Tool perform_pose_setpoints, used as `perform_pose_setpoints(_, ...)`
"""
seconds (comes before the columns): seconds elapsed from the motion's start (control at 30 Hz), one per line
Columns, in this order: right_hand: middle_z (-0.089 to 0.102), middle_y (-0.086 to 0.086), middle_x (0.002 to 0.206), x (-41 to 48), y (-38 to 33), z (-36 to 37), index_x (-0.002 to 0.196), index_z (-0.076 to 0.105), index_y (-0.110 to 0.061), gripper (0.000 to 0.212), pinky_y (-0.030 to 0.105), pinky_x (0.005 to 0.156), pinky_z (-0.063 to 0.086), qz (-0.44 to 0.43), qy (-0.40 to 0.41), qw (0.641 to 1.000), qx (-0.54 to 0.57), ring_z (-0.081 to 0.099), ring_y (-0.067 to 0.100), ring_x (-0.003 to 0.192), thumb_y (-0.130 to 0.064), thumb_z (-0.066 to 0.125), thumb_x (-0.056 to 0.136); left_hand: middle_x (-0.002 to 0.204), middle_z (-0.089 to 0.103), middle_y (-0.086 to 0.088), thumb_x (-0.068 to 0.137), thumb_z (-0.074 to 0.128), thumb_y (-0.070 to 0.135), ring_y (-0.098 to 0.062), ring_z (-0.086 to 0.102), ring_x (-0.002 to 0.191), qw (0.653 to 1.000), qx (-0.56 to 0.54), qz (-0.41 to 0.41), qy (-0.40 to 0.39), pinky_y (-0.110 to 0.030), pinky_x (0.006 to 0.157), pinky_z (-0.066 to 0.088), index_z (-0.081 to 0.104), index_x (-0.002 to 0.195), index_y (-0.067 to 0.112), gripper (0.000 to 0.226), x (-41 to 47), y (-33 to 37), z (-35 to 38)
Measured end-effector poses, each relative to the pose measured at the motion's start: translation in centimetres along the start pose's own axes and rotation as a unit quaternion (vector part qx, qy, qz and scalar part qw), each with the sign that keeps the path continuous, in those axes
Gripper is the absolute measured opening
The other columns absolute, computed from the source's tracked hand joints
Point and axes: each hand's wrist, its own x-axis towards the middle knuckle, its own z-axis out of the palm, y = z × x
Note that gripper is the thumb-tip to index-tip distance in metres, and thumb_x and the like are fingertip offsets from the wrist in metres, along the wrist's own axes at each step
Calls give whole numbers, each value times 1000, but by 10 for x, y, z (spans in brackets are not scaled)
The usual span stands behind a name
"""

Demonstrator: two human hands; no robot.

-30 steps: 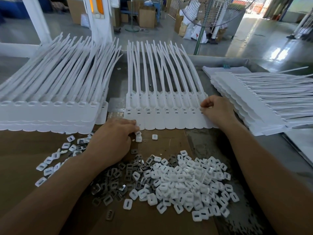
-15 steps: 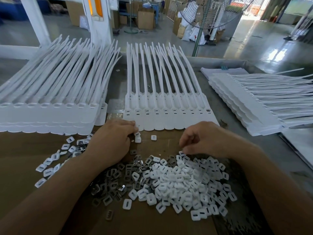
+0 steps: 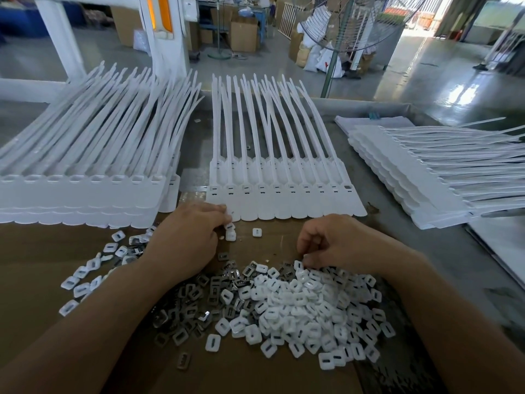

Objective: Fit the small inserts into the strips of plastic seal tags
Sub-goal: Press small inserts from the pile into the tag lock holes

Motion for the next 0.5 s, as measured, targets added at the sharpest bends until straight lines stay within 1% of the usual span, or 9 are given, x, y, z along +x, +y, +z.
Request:
perform_pose_setpoints(0.1, 63, -14, 74, 0, 1, -1, 71, 59, -35, 19, 7, 62, 46, -3, -3, 1000, 13, 57, -9, 67, -22, 72, 78, 135, 48, 9, 84, 45, 4, -8, 39, 125, 1000, 1, -3, -6, -16, 98, 22, 58, 122, 23, 44, 1, -1, 0)
perform_pose_setpoints(0.17, 64, -13, 74, 0, 2, -1, 71, 60, -34, 18, 8, 64, 47, -3, -6, 1000, 16, 57, -9, 66, -21, 72, 78, 136, 47, 10, 85, 45, 6, -8, 38, 126, 1000, 2, -4, -10, -17, 99, 22, 57, 123, 25, 44, 0, -1, -1)
perform_pose_setpoints(0.23, 65, -12, 74, 0, 2, -2, 71, 61, -32, 18, 10, 65, 47, 1, 0, 1000, 27, 57, -8, 65, -20, 72, 78, 137, 45, 10, 87, 44, 8, -9, 36, 128, 1000, 5, -4, -18, -22, 102, 25, 56, 123, 27, 43, -1, -1, -3)
perform_pose_setpoints(0.3, 64, -13, 71, 0, 3, -3, 70, 62, -31, 17, 7, 61, 44, 2, 27, 999, 31, 55, -10, 62, -20, 72, 78, 139, 43, 10, 89, 42, 11, -11, 35, 129, 1000, 11, -3, -27, -27, 104, 26, 55, 123, 31, 42, -1, -1, -4)
perform_pose_setpoints(0.37, 64, -12, 69, 0, 4, -6, 71, 60, -30, 16, 5, 58, 42, 3, 64, 997, 30, 55, -10, 61, -20, 70, 80, 140, 41, 10, 90, 41, 12, -13, 35, 130, 999, 17, 0, -35, -28, 105, 27, 55, 123, 33, 41, 0, 0, -5)
perform_pose_setpoints(0.43, 66, -9, 64, 0, 6, -9, 74, 58, -25, 13, 8, 54, 43, 15, 97, 993, 66, 61, -4, 58, -19, 64, 85, 141, 40, 10, 90, 41, 12, -13, 35, 130, 999, 21, 2, -39, -29, 106, 27, 55, 122, 33, 42, 0, 0, -5)
perform_pose_setpoints(0.5, 66, -6, 60, 0, 8, -12, 76, 57, -21, 13, 15, 53, 45, 36, 121, 988, 93, 61, 3, 53, -20, 60, 88, 140, 41, 10, 88, 42, 11, -13, 37, 129, 999, 18, 0, -35, -29, 104, 29, 57, 121, 34, 42, -1, -1, -4)
